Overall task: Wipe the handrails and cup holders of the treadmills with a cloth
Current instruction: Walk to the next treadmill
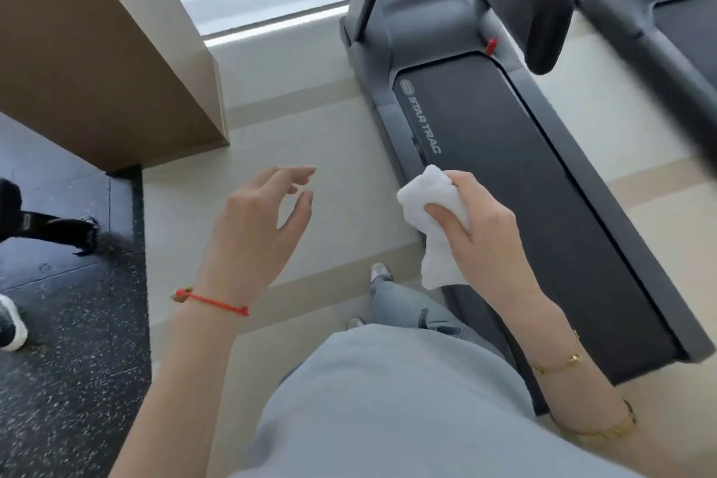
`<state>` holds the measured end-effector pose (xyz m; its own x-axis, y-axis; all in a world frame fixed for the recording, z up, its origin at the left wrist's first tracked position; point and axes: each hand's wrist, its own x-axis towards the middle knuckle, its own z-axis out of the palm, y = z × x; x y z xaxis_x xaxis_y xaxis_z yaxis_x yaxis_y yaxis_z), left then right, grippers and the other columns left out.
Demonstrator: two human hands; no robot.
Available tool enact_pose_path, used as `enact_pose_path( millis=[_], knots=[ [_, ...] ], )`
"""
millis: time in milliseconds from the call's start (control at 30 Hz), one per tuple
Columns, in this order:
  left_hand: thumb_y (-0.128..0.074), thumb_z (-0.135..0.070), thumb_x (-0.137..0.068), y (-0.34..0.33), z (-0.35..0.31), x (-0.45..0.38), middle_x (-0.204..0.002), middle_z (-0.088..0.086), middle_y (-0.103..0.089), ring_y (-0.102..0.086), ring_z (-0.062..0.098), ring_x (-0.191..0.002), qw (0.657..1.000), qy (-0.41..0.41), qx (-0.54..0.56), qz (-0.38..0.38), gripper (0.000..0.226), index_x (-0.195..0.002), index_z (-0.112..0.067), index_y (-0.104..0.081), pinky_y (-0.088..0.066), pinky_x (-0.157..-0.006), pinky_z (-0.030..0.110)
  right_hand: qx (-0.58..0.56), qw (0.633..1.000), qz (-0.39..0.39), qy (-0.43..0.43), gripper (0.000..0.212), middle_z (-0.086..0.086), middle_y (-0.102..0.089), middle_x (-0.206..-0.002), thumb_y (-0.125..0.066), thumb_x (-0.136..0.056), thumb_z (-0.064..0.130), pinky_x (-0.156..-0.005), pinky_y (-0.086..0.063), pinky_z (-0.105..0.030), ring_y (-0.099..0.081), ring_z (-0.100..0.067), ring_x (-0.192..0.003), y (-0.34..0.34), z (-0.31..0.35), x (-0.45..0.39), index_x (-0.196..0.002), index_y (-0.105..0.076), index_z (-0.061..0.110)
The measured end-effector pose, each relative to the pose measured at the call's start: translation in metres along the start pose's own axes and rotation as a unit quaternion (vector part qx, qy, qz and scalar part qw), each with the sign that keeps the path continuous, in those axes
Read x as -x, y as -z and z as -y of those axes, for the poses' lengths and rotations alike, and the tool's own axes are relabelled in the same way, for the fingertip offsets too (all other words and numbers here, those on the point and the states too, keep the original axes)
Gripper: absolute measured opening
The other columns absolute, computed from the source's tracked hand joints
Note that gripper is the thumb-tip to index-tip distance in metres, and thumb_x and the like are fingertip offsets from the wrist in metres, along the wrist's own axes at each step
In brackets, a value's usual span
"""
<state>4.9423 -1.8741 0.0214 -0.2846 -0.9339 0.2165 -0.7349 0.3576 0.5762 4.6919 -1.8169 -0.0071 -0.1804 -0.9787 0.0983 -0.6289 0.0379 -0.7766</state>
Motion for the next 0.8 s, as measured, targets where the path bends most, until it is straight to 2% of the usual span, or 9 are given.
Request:
enact_pose_path(
  millis=[100,400,500,700,800],
  knots=[
    [-0.058,-0.017,-0.097,-0.002,0.012,-0.033,-0.11,-0.002,-0.068,-0.065,0.013,-0.098,1.0,-0.018,0.014,0.014,0.025,-0.12,-0.014,-0.066,-0.054,-0.085,0.039,-0.002,1.0,-0.022,-0.012,0.024,0.015,-0.059,-0.097,-0.055,-0.097,0.032,-0.071,-0.038,-0.004,-0.054,0.006,-0.087,-0.008,0.002,-0.023,-0.121,-0.054,0.028],
    [-0.059,-0.016,-0.096,-0.012,0.035,-0.152,-0.109,-0.003,-0.068,-0.065,0.013,-0.097,0.997,-0.06,0.039,0.039,0.023,-0.118,-0.014,-0.067,-0.053,-0.085,0.04,-0.01,0.997,-0.069,-0.041,0.021,0.016,-0.059,-0.098,-0.056,-0.097,0.032,-0.072,-0.038,-0.005,-0.054,0.003,-0.089,-0.024,0.006,-0.119,-0.118,-0.054,0.031],
    [-0.059,-0.018,-0.096,-0.019,0.034,-0.205,-0.109,-0.004,-0.068,-0.065,0.011,-0.098,0.994,-0.097,0.039,0.039,0.023,-0.118,-0.015,-0.067,-0.054,-0.085,0.039,-0.009,0.995,-0.083,-0.049,0.022,0.016,-0.059,-0.101,-0.056,-0.097,0.032,-0.074,-0.04,-0.008,-0.055,0.001,-0.091,-0.019,0.004,-0.155,-0.119,-0.054,0.028],
    [-0.058,-0.017,-0.097,-0.036,0.028,-0.304,-0.107,-0.002,-0.067,-0.065,0.014,-0.098,0.983,-0.167,0.053,0.054,0.025,-0.12,-0.014,-0.066,-0.053,-0.089,0.037,0.015,0.99,-0.135,-0.041,0.027,0.014,-0.058,-0.104,-0.056,-0.097,0.031,-0.078,-0.038,-0.004,-0.053,0.004,-0.092,-0.004,0.007,-0.222,-0.123,-0.054,0.023],
    [-0.059,-0.015,-0.097,-0.047,0.021,-0.344,-0.105,-0.003,-0.067,-0.065,0.014,-0.095,0.974,-0.208,0.063,0.064,0.023,-0.119,-0.013,-0.066,-0.052,-0.087,0.03,0.024,0.985,-0.161,-0.053,0.03,0.01,-0.06,-0.107,-0.056,-0.097,0.031,-0.08,-0.038,-0.003,-0.052,-0.001,-0.091,0.002,0.009,-0.247,-0.125,-0.054,0.02]
  ],
)
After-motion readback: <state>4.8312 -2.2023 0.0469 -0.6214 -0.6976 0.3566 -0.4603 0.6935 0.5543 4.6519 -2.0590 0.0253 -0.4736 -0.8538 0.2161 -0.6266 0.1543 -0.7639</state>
